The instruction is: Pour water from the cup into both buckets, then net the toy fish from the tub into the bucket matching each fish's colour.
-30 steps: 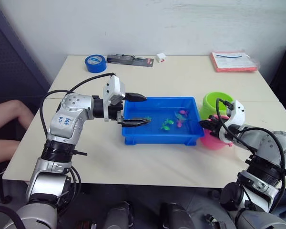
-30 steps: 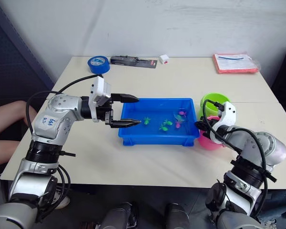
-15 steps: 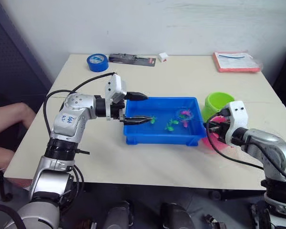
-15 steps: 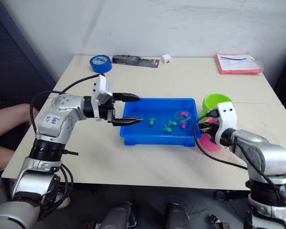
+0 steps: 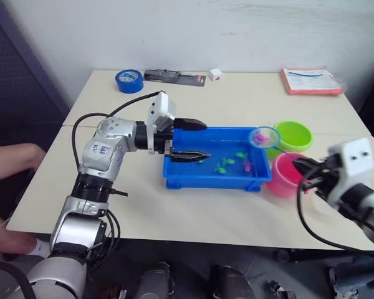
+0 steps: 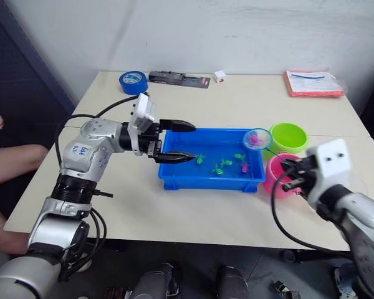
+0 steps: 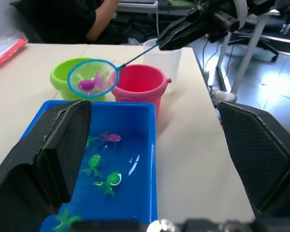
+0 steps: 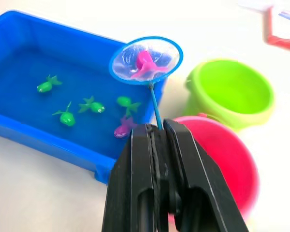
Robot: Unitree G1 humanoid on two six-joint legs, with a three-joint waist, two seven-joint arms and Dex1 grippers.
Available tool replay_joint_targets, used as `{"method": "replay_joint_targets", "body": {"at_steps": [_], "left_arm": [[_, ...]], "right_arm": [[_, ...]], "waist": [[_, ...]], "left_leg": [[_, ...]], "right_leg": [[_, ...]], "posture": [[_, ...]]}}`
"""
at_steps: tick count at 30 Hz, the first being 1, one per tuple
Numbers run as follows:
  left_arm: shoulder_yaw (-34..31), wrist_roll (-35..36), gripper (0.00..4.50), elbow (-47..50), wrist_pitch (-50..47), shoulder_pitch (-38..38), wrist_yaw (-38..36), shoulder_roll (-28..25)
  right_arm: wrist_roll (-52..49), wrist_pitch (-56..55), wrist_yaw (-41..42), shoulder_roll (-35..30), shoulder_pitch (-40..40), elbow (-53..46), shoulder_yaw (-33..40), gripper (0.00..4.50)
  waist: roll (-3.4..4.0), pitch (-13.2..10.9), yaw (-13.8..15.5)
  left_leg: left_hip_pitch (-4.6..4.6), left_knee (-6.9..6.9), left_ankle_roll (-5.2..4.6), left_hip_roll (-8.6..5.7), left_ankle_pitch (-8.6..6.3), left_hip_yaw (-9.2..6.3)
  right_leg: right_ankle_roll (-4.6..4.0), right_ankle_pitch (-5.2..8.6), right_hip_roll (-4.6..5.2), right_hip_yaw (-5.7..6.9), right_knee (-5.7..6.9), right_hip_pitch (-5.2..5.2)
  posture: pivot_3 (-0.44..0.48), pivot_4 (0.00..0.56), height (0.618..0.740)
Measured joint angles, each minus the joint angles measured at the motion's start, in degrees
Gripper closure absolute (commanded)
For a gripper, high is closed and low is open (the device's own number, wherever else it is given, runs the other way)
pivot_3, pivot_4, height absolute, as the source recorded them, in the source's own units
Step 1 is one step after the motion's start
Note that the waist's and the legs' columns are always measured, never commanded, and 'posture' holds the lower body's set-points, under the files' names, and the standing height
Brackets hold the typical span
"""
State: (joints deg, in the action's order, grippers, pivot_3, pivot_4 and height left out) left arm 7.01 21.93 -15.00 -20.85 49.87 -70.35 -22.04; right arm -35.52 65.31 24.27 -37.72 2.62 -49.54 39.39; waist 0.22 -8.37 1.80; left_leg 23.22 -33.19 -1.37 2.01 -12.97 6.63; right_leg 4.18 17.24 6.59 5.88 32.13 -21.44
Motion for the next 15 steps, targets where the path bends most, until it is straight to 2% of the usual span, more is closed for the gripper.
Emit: {"method": "replay_joint_targets", "body": {"at_steps": [4,7,11,14,15], "left_arm": [[0.96,-0.11,0.00,-3.77,1.75,2.00,-1.93,2.12],[1.42,-0.57,0.00,-6.35,3.41,2.89,-3.27,3.34],[2.24,-1.30,0.00,-9.82,5.37,4.49,-4.78,5.62],[2.51,-1.87,0.00,-10.93,6.38,5.55,-5.18,6.31],[2.51,-1.94,0.00,-11.27,6.66,5.87,-5.43,6.42]], "right_arm": [[0.43,-1.85,3.79,-1.49,11.69,-4.00,8.69,3.70],[4.87,-6.74,6.18,-1.77,21.23,-4.43,12.20,3.70],[21.62,-23.39,7.41,-7.39,32.32,-4.31,10.18,3.70],[31.91,-35.03,8.18,-9.95,35.49,-3.70,7.50,3.70],[36.34,-39.29,8.37,-11.39,36.79,-2.82,6.69,3.70]], "waist": [[-0.13,-0.08,0.02],[-0.14,-0.08,-0.16],[-0.12,-0.10,-0.51],[-0.08,-0.11,-0.70],[-0.05,-0.13,-0.69]], "left_leg": [[0.01,0.01,-0.03,0.00,-0.01,0.00],[0.02,0.02,-0.03,-0.04,-0.01,0.01],[0.02,0.04,-0.01,-0.14,-0.04,-0.06],[0.08,0.13,-0.02,-0.16,-0.10,-0.56],[0.05,0.12,-0.10,-0.21,-0.14,-0.69]], "right_leg": [[0.01,0.00,-0.04,0.05,-0.20,-0.01],[0.00,0.01,-0.07,0.04,-0.31,0.00],[0.17,-0.03,-0.23,0.31,-0.76,-0.01],[0.40,-0.32,-0.36,0.82,-1.61,0.26],[0.41,-0.35,-0.31,0.97,-1.61,0.63]], "posture": [[0.000,0.150,0.740],[0.000,0.150,0.740],[0.000,0.150,0.740],[0.000,0.150,0.740],[0.000,0.150,0.740]]}}
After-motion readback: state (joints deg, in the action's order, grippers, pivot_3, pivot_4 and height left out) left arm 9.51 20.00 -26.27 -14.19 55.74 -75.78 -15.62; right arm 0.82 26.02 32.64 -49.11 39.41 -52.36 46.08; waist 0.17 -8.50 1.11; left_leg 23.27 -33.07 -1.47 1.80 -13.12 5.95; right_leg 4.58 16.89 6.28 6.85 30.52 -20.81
